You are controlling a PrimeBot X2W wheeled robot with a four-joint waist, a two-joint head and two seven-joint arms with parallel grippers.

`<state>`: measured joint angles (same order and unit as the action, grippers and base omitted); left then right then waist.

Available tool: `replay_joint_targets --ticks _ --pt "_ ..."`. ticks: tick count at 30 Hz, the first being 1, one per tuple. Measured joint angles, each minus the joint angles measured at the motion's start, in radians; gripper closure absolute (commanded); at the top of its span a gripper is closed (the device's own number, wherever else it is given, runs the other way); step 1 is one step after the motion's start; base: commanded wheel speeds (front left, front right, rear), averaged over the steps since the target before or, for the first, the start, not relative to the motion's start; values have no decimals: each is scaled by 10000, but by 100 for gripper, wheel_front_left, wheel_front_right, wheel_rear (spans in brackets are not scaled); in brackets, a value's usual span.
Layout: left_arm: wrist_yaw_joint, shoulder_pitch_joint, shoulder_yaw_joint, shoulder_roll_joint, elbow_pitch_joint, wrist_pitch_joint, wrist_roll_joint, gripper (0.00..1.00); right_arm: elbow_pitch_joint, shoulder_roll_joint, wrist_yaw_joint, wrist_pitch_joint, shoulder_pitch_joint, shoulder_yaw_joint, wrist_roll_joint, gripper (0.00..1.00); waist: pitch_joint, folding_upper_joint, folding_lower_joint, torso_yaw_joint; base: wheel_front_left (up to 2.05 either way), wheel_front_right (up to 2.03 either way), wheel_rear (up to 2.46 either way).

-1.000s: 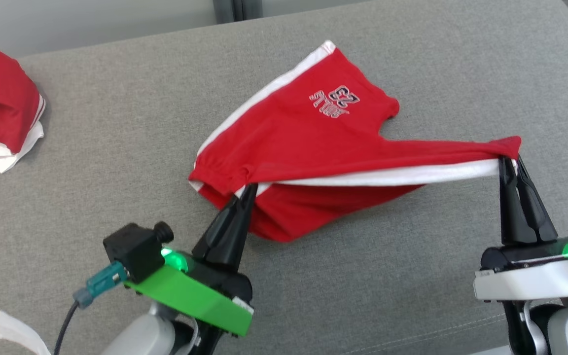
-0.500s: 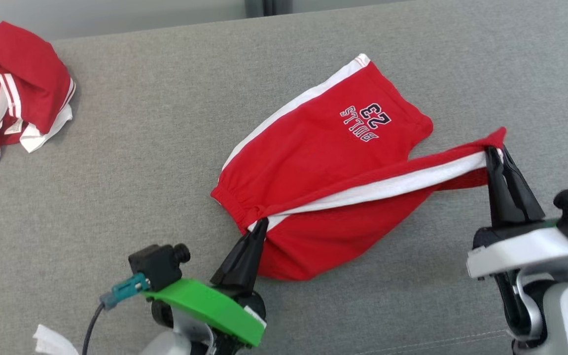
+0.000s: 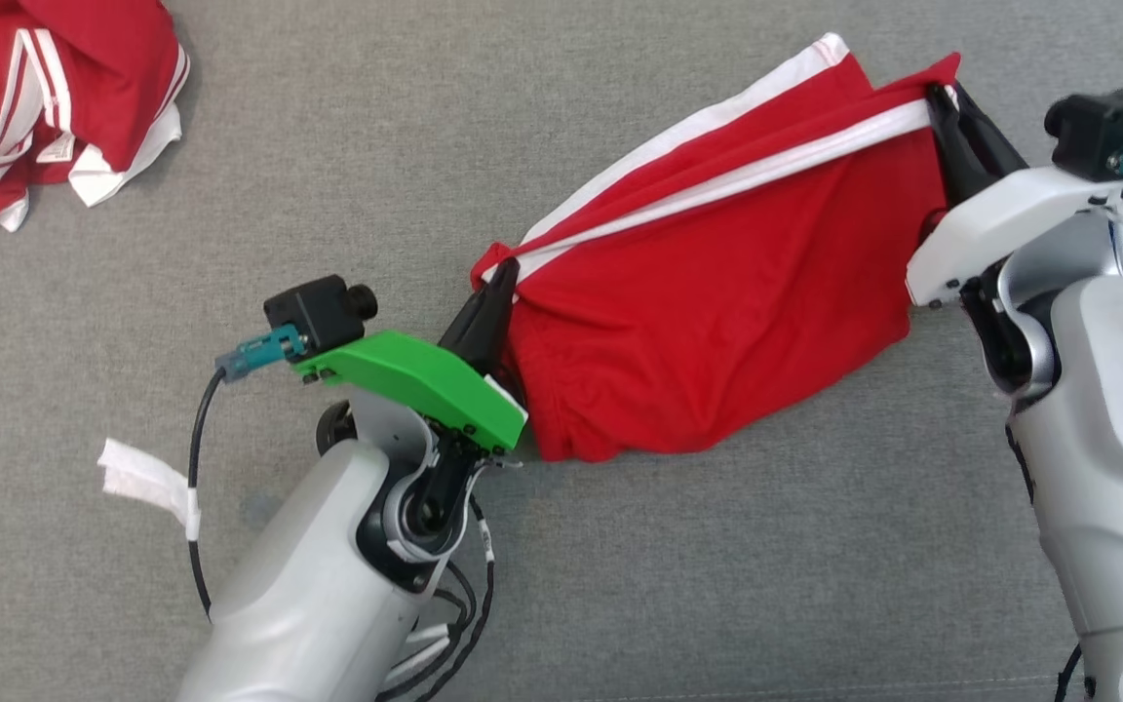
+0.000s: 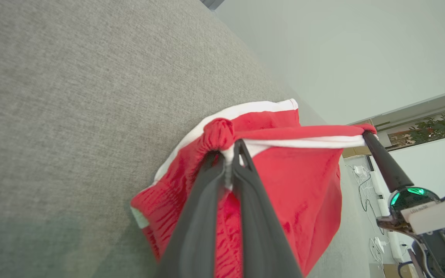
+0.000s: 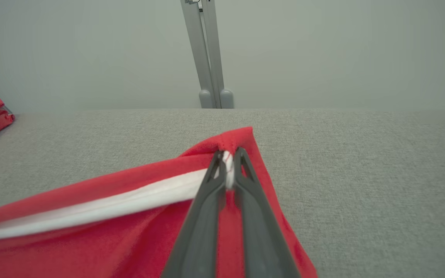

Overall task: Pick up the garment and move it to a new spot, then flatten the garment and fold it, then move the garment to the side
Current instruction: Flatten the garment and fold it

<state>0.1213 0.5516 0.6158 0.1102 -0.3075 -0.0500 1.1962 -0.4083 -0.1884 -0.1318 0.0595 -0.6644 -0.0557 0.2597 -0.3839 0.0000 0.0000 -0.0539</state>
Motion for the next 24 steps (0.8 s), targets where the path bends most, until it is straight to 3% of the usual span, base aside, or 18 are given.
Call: replay_joint_targets --ticks 11,12,14,15,17,24 --pt "-395 921 171 -449 -1078 -244 178 100 -3361 -445 2 -408 -2442 -1404 224 100 -644 0 0 -728 0 0 0" --pt "-395 945 199 -485 -1062 -314 192 100 -3576 -477 2 -449 -2592 -1524 274 89 -661 0 0 -771 0 0 0" --pt "-385 950 244 -527 -1005 -359 228 100 -3942 -527 2 -575 -2823 -1695 364 33 -665 0 0 -829 0 0 0" --pt "-368 949 274 -529 -957 -451 228 88 -4121 -558 2 -635 -2932 -1806 387 0 -650 0 0 -847 0 0 0" --pt "-341 944 318 -520 -802 -685 42 0 -4464 -604 2 -807 -3127 -1975 464 0 -595 0 0 -866 0 0 0" --pt "-201 550 357 157 -56 -1563 -832 0 -5262 -784 2 -1425 -3485 -2343 849 0 -288 0 0 -886 0 0 0"
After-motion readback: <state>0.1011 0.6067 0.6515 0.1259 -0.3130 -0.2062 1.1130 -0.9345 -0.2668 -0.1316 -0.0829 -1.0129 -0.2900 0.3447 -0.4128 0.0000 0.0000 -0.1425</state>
